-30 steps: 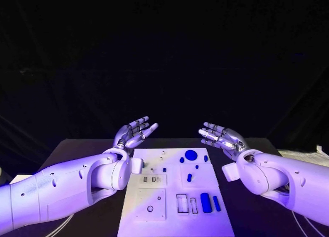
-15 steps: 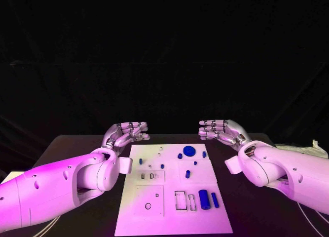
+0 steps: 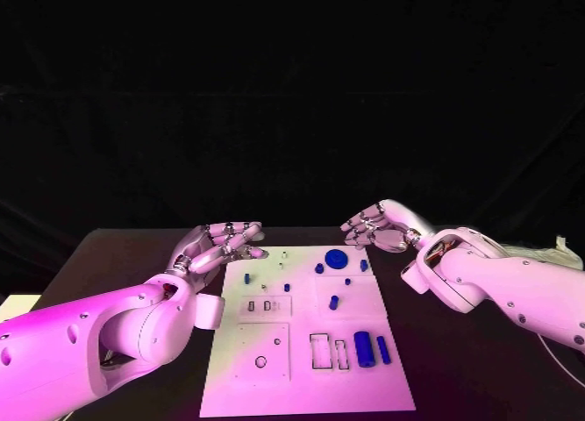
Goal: Assemble the parts on the task board
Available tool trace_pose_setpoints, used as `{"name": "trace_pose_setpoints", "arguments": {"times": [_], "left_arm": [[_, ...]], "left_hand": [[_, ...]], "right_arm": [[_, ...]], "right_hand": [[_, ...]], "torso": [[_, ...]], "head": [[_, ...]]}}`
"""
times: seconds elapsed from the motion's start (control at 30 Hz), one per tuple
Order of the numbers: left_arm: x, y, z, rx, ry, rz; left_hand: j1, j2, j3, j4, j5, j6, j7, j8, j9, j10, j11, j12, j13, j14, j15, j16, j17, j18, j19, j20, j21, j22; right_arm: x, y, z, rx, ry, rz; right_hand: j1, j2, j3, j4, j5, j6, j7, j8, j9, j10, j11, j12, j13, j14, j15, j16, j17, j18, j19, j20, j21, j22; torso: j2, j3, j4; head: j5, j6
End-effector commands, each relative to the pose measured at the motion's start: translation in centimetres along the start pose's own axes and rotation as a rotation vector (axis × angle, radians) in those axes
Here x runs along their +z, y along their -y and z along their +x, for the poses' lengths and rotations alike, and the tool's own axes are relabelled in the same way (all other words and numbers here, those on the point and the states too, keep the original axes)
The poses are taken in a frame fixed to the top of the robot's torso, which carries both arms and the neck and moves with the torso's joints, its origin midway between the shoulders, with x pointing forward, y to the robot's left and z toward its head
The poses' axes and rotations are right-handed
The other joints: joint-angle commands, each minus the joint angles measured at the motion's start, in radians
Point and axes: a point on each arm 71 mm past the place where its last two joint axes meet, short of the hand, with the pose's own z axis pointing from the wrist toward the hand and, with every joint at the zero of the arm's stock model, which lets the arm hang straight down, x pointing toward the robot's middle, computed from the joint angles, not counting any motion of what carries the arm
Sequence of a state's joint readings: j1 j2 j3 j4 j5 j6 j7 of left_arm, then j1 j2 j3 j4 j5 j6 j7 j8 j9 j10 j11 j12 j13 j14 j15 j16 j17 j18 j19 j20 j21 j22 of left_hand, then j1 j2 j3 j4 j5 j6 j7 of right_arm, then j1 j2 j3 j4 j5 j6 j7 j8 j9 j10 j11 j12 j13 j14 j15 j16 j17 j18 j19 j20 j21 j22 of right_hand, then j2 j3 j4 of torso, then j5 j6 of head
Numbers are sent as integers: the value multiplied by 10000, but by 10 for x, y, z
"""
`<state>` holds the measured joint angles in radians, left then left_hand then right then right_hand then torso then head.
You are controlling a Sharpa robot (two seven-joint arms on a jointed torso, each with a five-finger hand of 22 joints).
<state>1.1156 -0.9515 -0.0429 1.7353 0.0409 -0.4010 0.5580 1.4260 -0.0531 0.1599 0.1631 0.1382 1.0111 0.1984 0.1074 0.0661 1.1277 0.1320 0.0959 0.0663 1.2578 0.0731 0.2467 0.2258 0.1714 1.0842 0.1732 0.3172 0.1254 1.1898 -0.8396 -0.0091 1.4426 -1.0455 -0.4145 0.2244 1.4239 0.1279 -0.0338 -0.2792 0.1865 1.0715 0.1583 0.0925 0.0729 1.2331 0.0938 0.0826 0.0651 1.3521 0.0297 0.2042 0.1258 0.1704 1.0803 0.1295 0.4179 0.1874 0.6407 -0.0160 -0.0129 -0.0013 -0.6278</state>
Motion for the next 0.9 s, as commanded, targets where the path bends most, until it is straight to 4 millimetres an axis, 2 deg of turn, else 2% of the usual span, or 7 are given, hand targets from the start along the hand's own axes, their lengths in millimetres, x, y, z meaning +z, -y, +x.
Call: {"name": "trace_pose_setpoints", "arguments": {"times": [0.03,0.13,0.4,0.53,0.67,0.77,0.9], "left_arm": [[-5,4,8,-291,-338,68],[-8,7,12,-351,-419,61],[-9,10,18,-653,-416,24],[-9,10,19,-818,-347,-43],[-10,11,20,-900,-351,-74],[-12,12,22,-949,-381,-91],[-12,13,23,-973,-402,-102]], "left_hand": [[-90,-36,-28,25,-47,-5,44,-58,-7,-1,57,-63,4,-103,-3,-40,16,80,-75,35,-54,-14],[-124,-41,-31,20,-49,-16,60,-92,-6,-16,72,-88,6,-153,15,-61,43,81,-109,55,-81,-32],[-161,-65,-48,12,-55,-45,79,-133,-8,-35,89,-113,8,-173,27,-66,76,85,-127,72,-99,-45],[-161,-65,-48,12,-55,-45,79,-133,-8,-35,89,-113,8,-173,27,-66,76,85,-127,72,-99,-45],[-161,-65,-48,12,-55,-45,79,-133,-8,-35,89,-113,8,-173,27,-66,76,85,-127,72,-99,-45],[-168,-69,-51,8,-55,-52,83,-142,-9,-40,92,-118,9,-173,29,-64,84,87,-128,74,-101,-48],[-154,-56,-36,-9,-48,-60,85,-156,-8,-47,94,-128,10,-175,29,-63,98,91,-128,77,-104,-51]], "right_arm": [[5,-4,6,-3164,-1079,227],[11,-7,4,-4178,-1265,587],[19,-16,-1,-5097,-1322,478],[22,-21,-2,-5341,-1392,286],[25,-25,-1,-5630,-1466,157],[27,-29,0,-5889,-1536,71],[29,-32,1,-6078,-1673,17]], "right_hand": [[-119,-64,32,-22,-361,294,-125,-38,8,337,-144,-124,6,575,-176,152,211,99,225,-207,523,298],[-158,-80,178,-25,-983,528,-253,-81,14,540,-254,-190,8,1101,-299,421,517,111,404,-366,1050,612],[-312,-198,504,-23,-859,509,-255,-283,-32,250,-254,-222,-19,1577,-409,1121,1227,106,614,-532,1916,1135],[-561,-302,781,36,-812,484,-318,-281,-32,237,-291,-211,-4,1560,-567,2506,2104,100,940,-571,2642,1559],[-803,-422,992,114,-939,462,-331,-284,-28,127,-302,-217,-8,1605,-579,3615,2791,110,1110,-575,3124,1850],[-971,-622,1305,164,-978,418,-334,-292,-26,-18,-295,-204,-2,1527,-576,5674,4580,-84,1627,-568,4559,3477],[-1057,-757,1666,227,-870,370,-316,-291,-25,-204,-281,-217,-12,1458,-526,6449,5314,-169,1694,-541,5237,4266]], "torso": [[326,-16,113],[516,-52,171],[802,-98,316],[953,-110,350],[1090,-129,387],[1195,-139,423],[1288,-149,451]], "head": [[-57,-8],[-122,81],[-267,63],[-332,91],[-428,120],[-476,185],[-440,198]]}}
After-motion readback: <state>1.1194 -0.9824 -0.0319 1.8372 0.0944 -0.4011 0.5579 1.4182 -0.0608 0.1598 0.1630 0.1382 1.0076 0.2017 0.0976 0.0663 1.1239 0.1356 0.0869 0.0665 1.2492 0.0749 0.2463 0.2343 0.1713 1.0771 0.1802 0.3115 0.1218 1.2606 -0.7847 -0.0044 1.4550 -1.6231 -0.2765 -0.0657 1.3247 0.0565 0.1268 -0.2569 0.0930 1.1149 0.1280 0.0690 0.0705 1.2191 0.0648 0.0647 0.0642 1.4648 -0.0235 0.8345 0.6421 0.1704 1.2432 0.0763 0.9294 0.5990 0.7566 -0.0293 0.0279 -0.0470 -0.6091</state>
